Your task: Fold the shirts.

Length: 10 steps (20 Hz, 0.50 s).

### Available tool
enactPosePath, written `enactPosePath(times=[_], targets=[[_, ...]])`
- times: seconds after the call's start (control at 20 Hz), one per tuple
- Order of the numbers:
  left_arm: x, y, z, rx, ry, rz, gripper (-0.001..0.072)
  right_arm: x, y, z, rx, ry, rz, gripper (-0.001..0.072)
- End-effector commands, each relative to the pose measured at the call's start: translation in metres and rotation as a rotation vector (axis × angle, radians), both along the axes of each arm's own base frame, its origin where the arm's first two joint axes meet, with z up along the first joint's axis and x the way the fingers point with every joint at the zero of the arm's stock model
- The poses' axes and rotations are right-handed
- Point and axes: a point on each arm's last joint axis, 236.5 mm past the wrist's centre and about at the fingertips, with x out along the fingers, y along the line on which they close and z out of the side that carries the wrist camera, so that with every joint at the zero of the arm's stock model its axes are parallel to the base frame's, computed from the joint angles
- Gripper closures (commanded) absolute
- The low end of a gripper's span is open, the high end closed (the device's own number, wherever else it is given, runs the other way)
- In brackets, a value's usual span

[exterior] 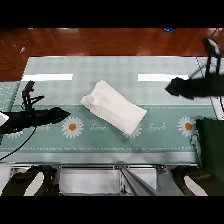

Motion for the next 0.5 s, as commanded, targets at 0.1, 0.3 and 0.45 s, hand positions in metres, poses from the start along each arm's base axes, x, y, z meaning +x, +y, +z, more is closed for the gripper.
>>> enactPosePath(times=[0.1, 0.3, 0.45], targets=[[0.0, 0.0, 0.0, 0.0, -0.001, 0.0, 0.069, -0.05, 0.017, -0.116, 0.328, 0.088, -0.31, 0.0306], [0.0, 0.0, 0.0, 0.0, -0.001, 0.0, 0.069, -0.056, 0.061, -0.167, 0.437, 0.19, -0.296, 0.0305], [0.0, 0.0, 0.0, -0.002, 0.002, 0.002, 0.069, -0.054, 0.087, -0.191, 0.484, 0.249, -0.294, 0.0299]])
